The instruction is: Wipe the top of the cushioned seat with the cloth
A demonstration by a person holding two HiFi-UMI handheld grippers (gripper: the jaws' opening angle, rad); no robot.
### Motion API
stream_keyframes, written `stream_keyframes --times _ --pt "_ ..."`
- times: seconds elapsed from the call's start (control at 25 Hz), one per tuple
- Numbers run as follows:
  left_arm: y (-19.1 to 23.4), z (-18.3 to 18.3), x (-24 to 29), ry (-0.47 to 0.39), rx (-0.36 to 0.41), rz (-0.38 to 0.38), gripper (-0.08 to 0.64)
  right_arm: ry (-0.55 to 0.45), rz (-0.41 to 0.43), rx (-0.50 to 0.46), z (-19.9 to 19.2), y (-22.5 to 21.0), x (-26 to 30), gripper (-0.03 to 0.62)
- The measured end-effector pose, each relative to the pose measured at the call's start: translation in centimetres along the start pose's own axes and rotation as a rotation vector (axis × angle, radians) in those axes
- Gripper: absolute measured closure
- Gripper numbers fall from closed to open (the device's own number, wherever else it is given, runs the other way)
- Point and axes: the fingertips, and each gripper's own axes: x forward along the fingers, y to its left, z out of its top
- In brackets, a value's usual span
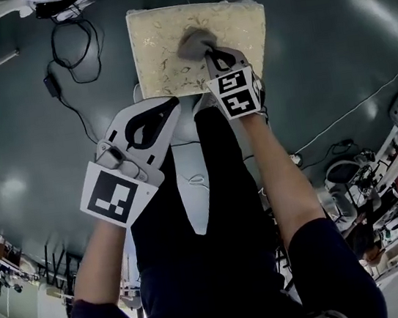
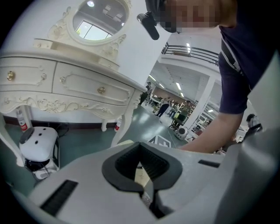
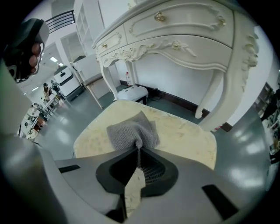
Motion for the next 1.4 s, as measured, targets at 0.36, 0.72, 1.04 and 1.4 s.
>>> stream_keyframes --times 0.36,0.72,1.04,1.4 --pt "-5.8 2.1 6.9 0.043 0.059 -0.077 0.552 0.001 -0.076 0.114 -6.8 -8.7 -4.6 0.555" --pt "-6.8 0.6 7.7 0.044 0.036 -0.102 0.552 -0.05 -0.132 0.191 -8.7 -10.7 -5.3 0.555" --pt "-3.4 -1.5 1.2 0.024 0.002 -0.037 0.552 -0.162 -0.009 0.104 -1.9 1.0 -5.7 0.555" --pt "0.4 -4.3 -6.2 -0.001 -0.049 0.031 0.552 -0.097 0.134 0.0 0.9 14.3 -0.6 0.555"
